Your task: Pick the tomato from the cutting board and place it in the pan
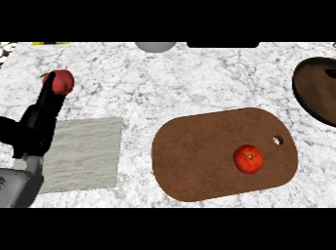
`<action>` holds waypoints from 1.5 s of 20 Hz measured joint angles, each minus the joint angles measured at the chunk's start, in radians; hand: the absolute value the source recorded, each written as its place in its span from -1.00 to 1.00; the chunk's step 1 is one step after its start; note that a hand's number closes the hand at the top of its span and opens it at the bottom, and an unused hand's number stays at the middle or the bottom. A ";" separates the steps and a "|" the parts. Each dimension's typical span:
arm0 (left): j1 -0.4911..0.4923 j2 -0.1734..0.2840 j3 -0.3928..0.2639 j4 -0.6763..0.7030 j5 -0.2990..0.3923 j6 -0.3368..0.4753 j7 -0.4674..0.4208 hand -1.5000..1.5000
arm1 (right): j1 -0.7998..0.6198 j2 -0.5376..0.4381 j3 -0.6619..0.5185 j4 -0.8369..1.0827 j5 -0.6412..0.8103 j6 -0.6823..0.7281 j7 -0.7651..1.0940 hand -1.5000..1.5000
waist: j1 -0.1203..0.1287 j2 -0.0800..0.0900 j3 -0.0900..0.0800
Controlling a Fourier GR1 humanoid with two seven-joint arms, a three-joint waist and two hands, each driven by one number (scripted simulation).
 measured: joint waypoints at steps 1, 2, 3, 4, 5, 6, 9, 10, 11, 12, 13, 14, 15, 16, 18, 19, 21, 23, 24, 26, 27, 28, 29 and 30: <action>0.000 0.001 0.004 0.002 0.003 -0.008 0.002 0.00 | -0.012 -0.019 0.006 -0.006 0.015 0.006 0.008 -1.00 | 0.001 -0.001 0.000; -0.004 -0.001 0.005 0.007 -0.001 -0.008 0.003 0.00 | -0.024 -0.038 0.009 -0.024 0.021 0.017 0.027 -1.00 | 0.000 -0.001 0.000; -0.020 -0.005 0.009 0.030 -0.004 -0.012 0.000 0.00 | -0.050 -0.054 0.012 -0.033 0.019 0.036 0.052 -1.00 | -0.001 -0.001 -0.001; -0.021 -0.011 0.009 0.032 -0.011 -0.007 -0.001 0.00 | -0.061 -0.067 0.010 -0.061 0.009 0.053 0.083 -1.00 | -0.003 -0.002 -0.001; -0.021 -0.011 0.011 0.029 -0.012 -0.010 0.006 0.00 | -0.075 -0.077 0.007 -0.085 -0.001 0.069 0.112 -1.00 | -0.003 -0.003 -0.001; -0.022 -0.014 0.016 0.031 -0.015 -0.013 0.005 0.00 | -0.082 -0.077 0.003 -0.109 -0.004 0.078 0.134 -1.00 | -0.004 -0.004 -0.001; -0.023 -0.016 0.034 0.043 -0.018 -0.031 0.002 0.00 | -0.103 -0.067 -0.007 -0.174 0.003 0.091 0.183 -1.00 | -0.005 -0.005 -0.001; -0.025 -0.014 0.039 0.035 -0.021 -0.034 0.013 0.00 | -0.120 -0.051 -0.006 -0.187 0.003 0.098 0.210 -1.00 | -0.003 -0.005 -0.001; -0.032 -0.011 0.052 0.049 -0.016 -0.049 0.010 0.00 | -0.124 -0.037 -0.003 -0.206 0.007 0.104 0.226 -1.00 | -0.004 -0.005 -0.001; -0.025 -0.021 0.049 0.049 -0.024 -0.048 0.003 0.00 | -0.147 -0.020 0.003 -0.205 0.014 0.115 0.243 -1.00 | -0.002 -0.004 -0.001; -0.024 -0.024 0.051 0.046 -0.030 -0.049 0.007 0.00 | -0.143 -0.007 -0.001 -0.232 0.007 0.125 0.267 -1.00 | -0.003 -0.005 -0.001; -0.031 -0.031 0.054 0.050 -0.035 -0.049 0.007 0.00 | -0.141 -0.001 -0.005 -0.246 0.001 0.144 0.279 -1.00 | -0.004 -0.005 -0.001; -0.035 -0.031 0.055 0.039 -0.038 -0.049 0.023 0.00 | -0.142 0.010 -0.004 -0.260 -0.005 0.158 0.293 -1.00 | -0.004 -0.005 -0.001; -0.040 -0.043 0.053 0.052 -0.049 -0.043 0.013 0.00 | -0.138 0.018 0.004 -0.277 -0.010 0.174 0.306 -1.00 | -0.006 -0.005 -0.001; -0.037 -0.044 0.060 0.046 -0.048 -0.055 0.019 0.00 | -0.131 0.040 0.014 -0.307 -0.029 0.202 0.333 -1.00 | -0.006 -0.005 -0.001; -0.032 -0.049 0.062 0.041 -0.051 -0.052 0.017 0.00 | -0.115 0.049 0.019 -0.334 -0.034 0.210 0.344 -1.00 | -0.007 -0.006 -0.001; -0.035 -0.061 0.067 0.059 -0.063 -0.056 0.003 0.00 | -0.121 0.081 0.028 -0.344 -0.028 0.225 0.364 -1.00 | -0.006 -0.005 -0.001; -0.014 -0.073 0.068 0.046 -0.075 -0.055 -0.003 0.00 | -0.093 0.101 0.024 -0.405 -0.021 0.229 0.407 -1.00 | -0.007 -0.006 -0.001; -0.011 -0.073 0.071 0.035 -0.077 -0.058 0.008 0.00 | -0.085 0.109 0.026 -0.416 -0.005 0.237 0.415 -1.00 | -0.007 -0.006 -0.001; -0.010 -0.078 0.078 0.038 -0.084 -0.064 0.002 0.00 | -0.053 0.128 0.036 -0.454 0.029 0.235 0.448 -1.00 | -0.008 -0.006 -0.001; -0.011 -0.070 0.086 0.024 -0.081 -0.070 0.019 0.00 | -0.040 0.135 0.037 -0.471 0.037 0.239 0.470 -1.00 | -0.008 -0.006 -0.001; -0.014 -0.070 0.095 0.033 -0.082 -0.082 0.015 0.00 | -0.037 0.144 0.032 -0.469 0.051 0.248 0.476 -1.00 | -0.007 -0.005 -0.001; -0.009 -0.076 0.096 0.036 -0.087 -0.088 0.007 0.00 | -0.036 0.158 0.029 -0.475 0.058 0.252 0.501 -1.00 | -0.007 -0.005 -0.001; -0.001 -0.082 0.095 0.024 -0.093 -0.085 0.011 0.00 | -0.022 0.170 0.028 -0.492 0.069 0.252 0.522 -1.00 | -0.007 -0.005 -0.001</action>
